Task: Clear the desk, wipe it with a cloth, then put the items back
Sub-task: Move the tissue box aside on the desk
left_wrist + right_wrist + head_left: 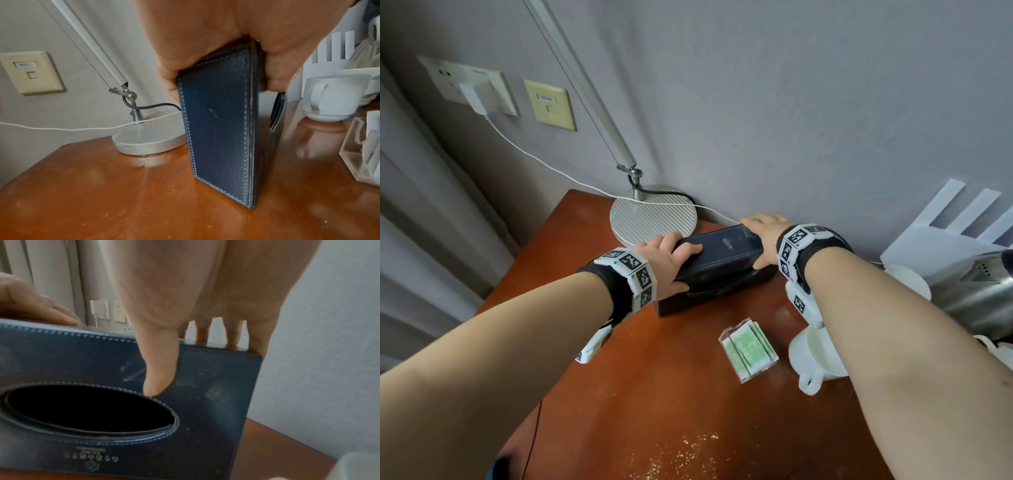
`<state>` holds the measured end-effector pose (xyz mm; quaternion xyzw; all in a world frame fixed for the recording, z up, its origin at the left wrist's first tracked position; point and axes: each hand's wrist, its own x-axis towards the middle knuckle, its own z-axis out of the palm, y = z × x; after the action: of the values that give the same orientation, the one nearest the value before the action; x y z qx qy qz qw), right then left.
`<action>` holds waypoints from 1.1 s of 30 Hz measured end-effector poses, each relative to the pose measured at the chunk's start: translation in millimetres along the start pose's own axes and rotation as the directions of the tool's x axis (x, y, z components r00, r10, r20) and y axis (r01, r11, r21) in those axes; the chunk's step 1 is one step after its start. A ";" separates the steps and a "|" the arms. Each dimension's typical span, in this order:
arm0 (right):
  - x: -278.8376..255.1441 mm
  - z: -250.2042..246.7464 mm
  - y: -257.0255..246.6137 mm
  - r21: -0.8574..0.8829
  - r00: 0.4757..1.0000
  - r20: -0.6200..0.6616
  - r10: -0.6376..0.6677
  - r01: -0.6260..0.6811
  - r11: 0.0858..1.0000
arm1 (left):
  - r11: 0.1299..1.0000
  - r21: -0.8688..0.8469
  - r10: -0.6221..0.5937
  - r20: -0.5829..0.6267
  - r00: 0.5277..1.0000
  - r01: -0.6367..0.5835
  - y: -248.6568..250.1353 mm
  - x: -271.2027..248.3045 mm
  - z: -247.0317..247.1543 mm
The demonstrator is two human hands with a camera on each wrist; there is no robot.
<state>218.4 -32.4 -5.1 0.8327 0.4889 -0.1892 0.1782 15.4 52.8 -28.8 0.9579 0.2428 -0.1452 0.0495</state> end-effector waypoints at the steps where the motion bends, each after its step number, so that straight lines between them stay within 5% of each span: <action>1: -0.7 -0.3 -5.7 -0.003 1.000 0.014 0.015 -0.015 1.000 | 1.000 0.013 0.011 0.002 1.000 -0.011 -6.2 -3.1 0.0; 9: -16.0 0.0 -57.4 0.031 0.998 0.020 0.066 -0.066 0.997 | 0.988 0.149 0.038 0.054 0.998 -0.046 -54.1 -23.3 4.5; 21: -37.1 -8.0 -140.3 0.081 0.989 -0.028 -0.145 0.147 0.986 | 0.977 0.211 -0.024 0.107 0.994 0.001 -171.6 -46.2 1.4; 28: -35.1 -12.7 -171.4 0.097 0.996 -0.015 -0.086 0.087 0.991 | 0.967 0.252 -0.051 0.077 0.996 0.030 -187.9 -46.5 -0.6; 33: -28.1 -15.0 -196.8 0.128 0.998 -0.050 -0.046 0.052 0.990 | 0.968 0.188 -0.190 0.121 0.974 0.165 -196.6 -51.0 -8.6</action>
<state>34.4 44.1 -0.3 0.8344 0.5001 -0.2053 0.1078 -119.5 203.7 -10.0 0.9205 0.3098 -0.2360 -0.0320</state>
